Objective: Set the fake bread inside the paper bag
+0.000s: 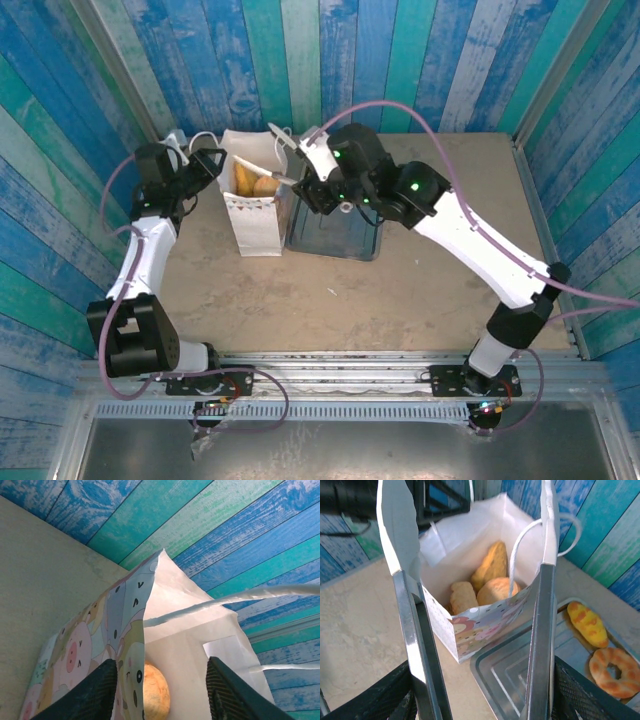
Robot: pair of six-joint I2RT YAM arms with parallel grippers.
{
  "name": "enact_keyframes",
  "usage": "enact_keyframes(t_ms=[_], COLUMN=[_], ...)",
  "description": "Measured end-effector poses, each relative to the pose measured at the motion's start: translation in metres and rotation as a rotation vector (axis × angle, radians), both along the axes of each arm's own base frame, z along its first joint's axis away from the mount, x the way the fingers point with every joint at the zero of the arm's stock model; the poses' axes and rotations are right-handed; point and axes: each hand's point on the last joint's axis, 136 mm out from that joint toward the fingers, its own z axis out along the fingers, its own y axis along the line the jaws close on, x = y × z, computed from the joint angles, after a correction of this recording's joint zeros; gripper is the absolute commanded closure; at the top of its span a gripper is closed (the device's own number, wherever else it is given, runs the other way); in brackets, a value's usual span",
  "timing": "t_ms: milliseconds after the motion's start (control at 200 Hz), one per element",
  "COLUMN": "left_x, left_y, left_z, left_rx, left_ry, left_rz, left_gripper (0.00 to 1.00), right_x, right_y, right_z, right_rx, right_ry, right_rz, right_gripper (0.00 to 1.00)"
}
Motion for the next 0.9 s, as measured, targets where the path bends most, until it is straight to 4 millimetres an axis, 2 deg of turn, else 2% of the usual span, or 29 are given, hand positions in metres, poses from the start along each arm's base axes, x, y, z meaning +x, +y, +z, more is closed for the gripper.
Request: enact_keyframes(t_ms=[110,205,280,376,501,606,751,897], left_x=[-0.004,-0.012,-0.021,-0.034,-0.059,-0.079,-0.102,-0.112], left_y=[0.006,0.011,0.014,0.018,0.023,0.027,0.028,0.028], left_z=[0.003,0.014,0.029,0.051,0.075,0.079,0.061,0.037], left_rx=[0.031,0.062,0.083,0.109,0.134,0.145,0.142,0.124], left_ry=[-0.002,-0.021,-0.056,-0.117,-0.193,-0.227,-0.225,-0.191], left_rz=[0.031,0.064,0.091,0.121,0.176,0.216,0.245,0.251], left_gripper=[0.38,0.31,0.26,0.2,0.14,0.09,0.05,0.03], right_x=[-0.003,-0.002,0.001,0.009,0.023,0.034,0.048,0.058], right_y=[-0.015,-0.033,-0.049,-0.072,-0.103,-0.127,-0.149,-0.151], right_z=[0.023,0.033,0.033,0.024,-0.003,-0.036,-0.084,-0.123], right_rx=[0.045,0.065,0.065,0.05,0.008,-0.042,-0.125,-0.218], right_ry=[-0.035,-0.054,-0.058,-0.05,-0.024,0.012,0.049,0.05], right_rz=[-0.015,-0.044,-0.076,-0.131,-0.211,-0.277,-0.329,-0.32], right_gripper=[0.35,0.35,0.35,0.36,0.36,0.37,0.37,0.38])
